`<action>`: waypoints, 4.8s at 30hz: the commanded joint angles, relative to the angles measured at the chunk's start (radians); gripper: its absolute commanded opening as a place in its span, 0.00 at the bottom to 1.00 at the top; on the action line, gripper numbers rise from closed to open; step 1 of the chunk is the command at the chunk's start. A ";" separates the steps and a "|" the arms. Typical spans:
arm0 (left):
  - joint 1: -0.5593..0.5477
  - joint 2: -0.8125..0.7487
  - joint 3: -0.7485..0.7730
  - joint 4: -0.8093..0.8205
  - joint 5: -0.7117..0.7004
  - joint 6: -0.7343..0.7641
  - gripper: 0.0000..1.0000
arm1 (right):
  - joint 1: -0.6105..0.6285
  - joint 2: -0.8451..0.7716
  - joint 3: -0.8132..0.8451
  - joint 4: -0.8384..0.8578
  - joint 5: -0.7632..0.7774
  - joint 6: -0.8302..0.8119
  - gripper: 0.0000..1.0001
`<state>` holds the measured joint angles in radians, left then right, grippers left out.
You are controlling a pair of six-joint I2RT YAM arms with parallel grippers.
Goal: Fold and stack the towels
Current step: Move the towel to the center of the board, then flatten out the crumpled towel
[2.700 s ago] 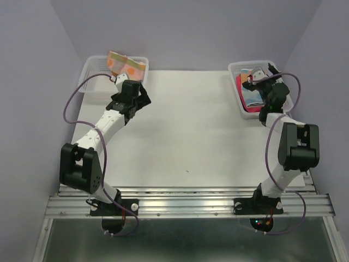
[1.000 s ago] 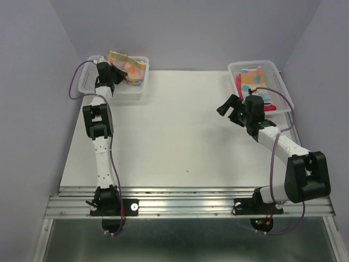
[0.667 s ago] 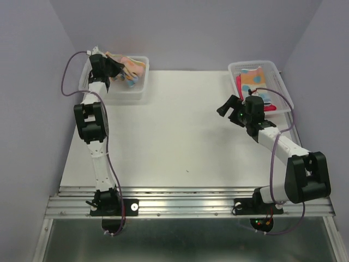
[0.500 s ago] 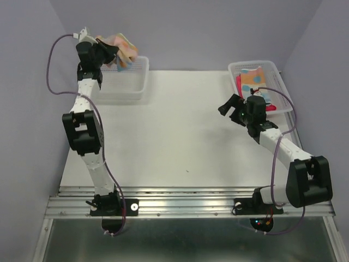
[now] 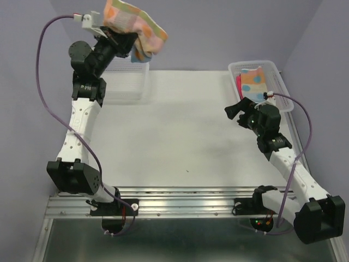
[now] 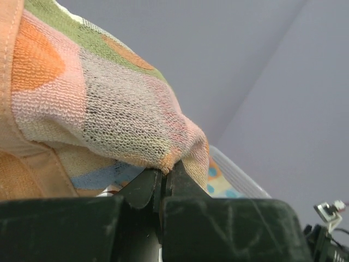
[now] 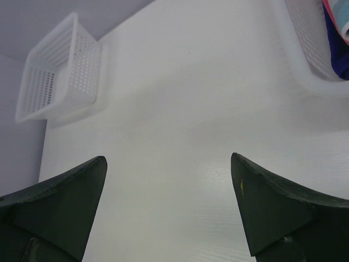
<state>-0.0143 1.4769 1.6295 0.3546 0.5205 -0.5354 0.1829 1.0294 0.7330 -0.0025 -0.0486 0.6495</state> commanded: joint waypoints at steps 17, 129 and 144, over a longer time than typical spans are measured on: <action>-0.401 -0.526 -0.671 -0.589 -0.913 0.060 0.99 | -0.002 -0.163 -0.078 -0.128 -0.048 -0.007 1.00; -0.314 -0.026 -1.062 0.038 -0.160 -0.124 0.58 | 0.857 0.288 -0.084 0.090 0.101 -0.277 0.01; -0.314 -0.027 -1.042 0.030 -0.192 -0.117 0.00 | 0.857 0.276 -0.073 0.062 0.121 -0.283 0.01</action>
<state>-0.3252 1.4708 0.5404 0.3611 0.3367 -0.6674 1.0378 1.3182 0.6312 0.0437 0.0498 0.3702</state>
